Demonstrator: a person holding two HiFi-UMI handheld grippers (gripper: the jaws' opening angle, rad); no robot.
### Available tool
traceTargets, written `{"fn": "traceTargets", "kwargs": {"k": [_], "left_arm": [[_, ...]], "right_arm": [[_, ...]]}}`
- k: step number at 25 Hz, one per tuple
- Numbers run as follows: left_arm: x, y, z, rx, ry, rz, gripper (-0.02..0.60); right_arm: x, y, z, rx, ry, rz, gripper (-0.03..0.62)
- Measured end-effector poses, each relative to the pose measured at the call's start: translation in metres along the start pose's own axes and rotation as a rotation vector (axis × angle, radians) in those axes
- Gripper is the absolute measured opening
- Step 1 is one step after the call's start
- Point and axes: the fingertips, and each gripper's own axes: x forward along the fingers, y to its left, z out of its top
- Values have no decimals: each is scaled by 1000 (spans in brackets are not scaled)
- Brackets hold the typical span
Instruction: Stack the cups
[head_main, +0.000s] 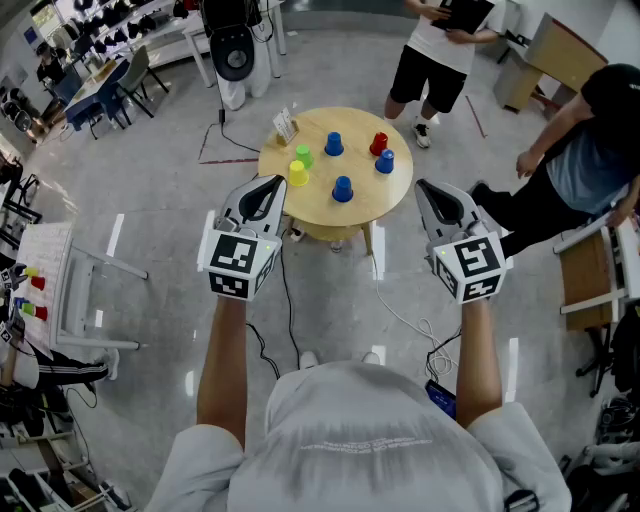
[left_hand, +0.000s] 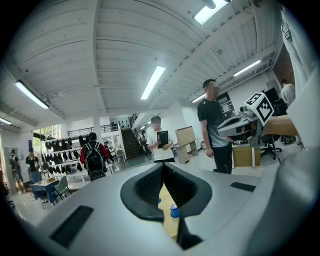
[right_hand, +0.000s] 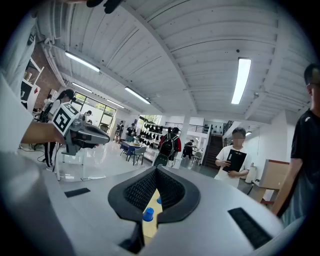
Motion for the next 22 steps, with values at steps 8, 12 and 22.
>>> {"fn": "traceTargets", "kwargs": {"k": [8, 12, 22], "left_arm": [[-3, -1, -3, 2, 10, -3, 18], [1, -9, 1, 7, 24, 6, 18], [19, -63, 2, -17, 78, 75, 18]], "right_arm": [[-3, -4, 2, 29, -25, -22, 26], [-9, -14, 0, 23, -27, -22, 26], [-39, -63, -36, 12, -4, 21, 26]]}}
